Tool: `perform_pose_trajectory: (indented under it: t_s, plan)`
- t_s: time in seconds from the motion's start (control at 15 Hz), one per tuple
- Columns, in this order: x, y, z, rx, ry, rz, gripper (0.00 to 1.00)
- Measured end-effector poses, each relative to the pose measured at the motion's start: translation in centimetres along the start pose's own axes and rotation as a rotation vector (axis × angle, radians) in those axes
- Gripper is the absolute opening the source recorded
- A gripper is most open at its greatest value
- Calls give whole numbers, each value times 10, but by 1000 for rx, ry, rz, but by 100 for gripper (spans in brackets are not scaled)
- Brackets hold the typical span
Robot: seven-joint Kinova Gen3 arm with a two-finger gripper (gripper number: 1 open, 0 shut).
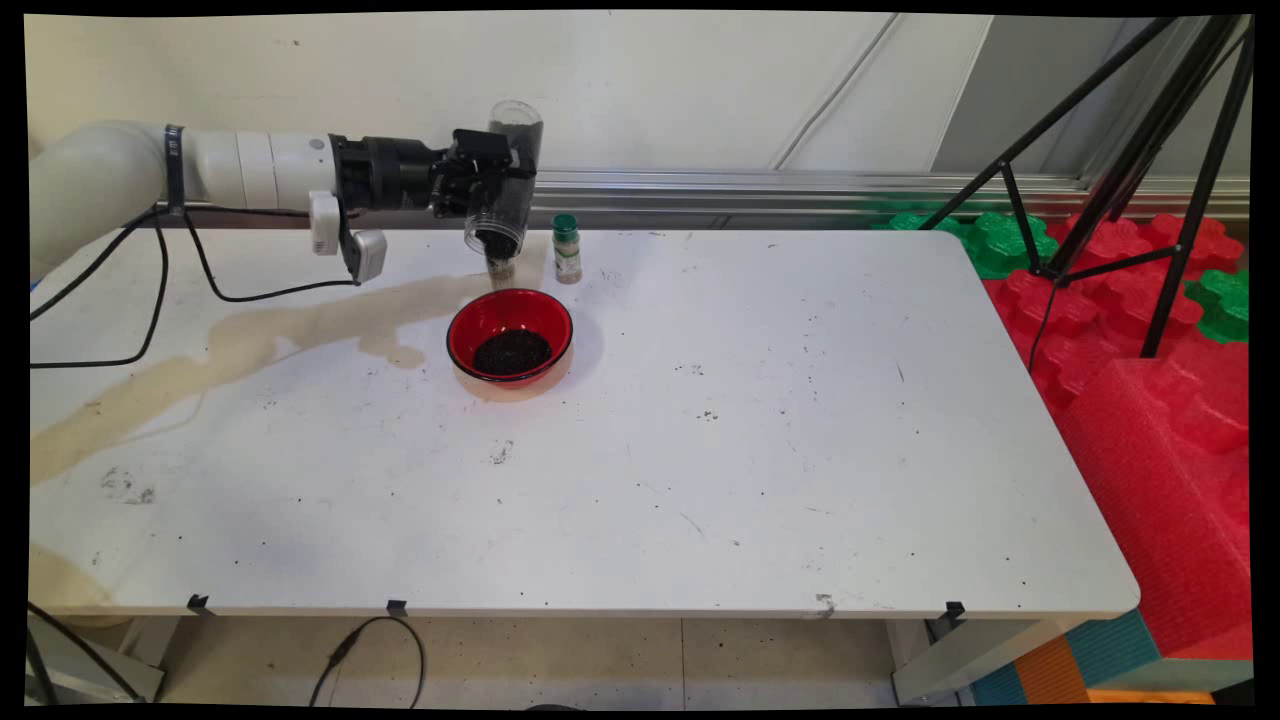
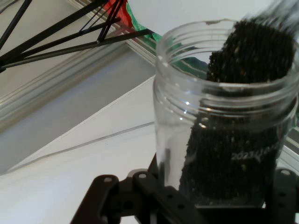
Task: Pour the black seasoning powder in the red bowl
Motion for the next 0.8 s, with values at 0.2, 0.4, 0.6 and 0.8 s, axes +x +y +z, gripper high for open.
perform_pose_trajectory:
  t_s: [0.2, 0.4, 0.6, 0.8]
  plan:
    - [1, 0, 0, 0, 1, 6, 0]
    - [1, 1, -1, 0, 3, 11, 0]
    - [1, 1, -1, 0, 4, 16, 0]
    - [1, 1, 0, 0, 4, 19, 0]
